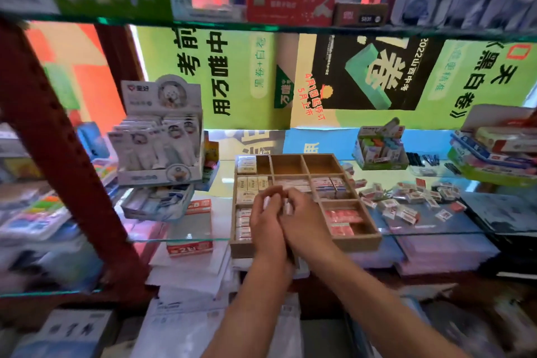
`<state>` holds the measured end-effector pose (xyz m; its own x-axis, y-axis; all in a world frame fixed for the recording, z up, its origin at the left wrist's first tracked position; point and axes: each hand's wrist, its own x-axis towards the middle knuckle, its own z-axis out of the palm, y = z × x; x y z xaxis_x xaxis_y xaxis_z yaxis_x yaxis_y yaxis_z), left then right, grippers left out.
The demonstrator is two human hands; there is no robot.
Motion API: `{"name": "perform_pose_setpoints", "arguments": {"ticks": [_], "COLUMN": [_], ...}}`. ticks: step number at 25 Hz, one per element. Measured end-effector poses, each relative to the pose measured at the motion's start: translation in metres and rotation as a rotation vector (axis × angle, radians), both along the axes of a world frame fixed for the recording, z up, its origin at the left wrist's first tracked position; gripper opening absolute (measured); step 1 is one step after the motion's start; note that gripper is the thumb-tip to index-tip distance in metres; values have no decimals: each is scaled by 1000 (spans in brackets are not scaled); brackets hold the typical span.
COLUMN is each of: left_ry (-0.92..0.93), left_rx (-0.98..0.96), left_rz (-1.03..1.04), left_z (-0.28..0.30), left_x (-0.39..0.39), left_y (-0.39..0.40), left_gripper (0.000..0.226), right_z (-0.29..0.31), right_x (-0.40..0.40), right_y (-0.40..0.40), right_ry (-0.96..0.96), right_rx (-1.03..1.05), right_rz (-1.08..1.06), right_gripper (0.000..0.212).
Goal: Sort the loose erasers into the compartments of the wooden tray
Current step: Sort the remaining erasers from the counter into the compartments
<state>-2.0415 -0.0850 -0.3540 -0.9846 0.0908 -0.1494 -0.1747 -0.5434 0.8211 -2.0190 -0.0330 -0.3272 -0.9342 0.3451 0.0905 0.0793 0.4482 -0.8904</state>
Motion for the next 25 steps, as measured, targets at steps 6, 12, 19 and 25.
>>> {"name": "perform_pose_setpoints", "arguments": {"ticks": [6, 12, 19, 25], "left_ry": [-192, -366, -456, -413], "left_rx": [270, 332, 278, 376], "left_rz": [131, 217, 313, 254], "left_z": [-9, -17, -24, -3], "left_x": [-1, 16, 32, 29], "left_y": [-57, -82, -76, -63], "left_gripper": [24, 35, 35, 21], "right_z": [4, 4, -5, 10], "right_x": [23, 60, 76, 74], "right_y": [-76, -108, -104, -68], "right_ry": [40, 205, 364, 369], "right_rx": [-211, -568, -500, -633], "right_rz": [-89, -112, -118, -217], "right_gripper": [24, 33, 15, 20]}}
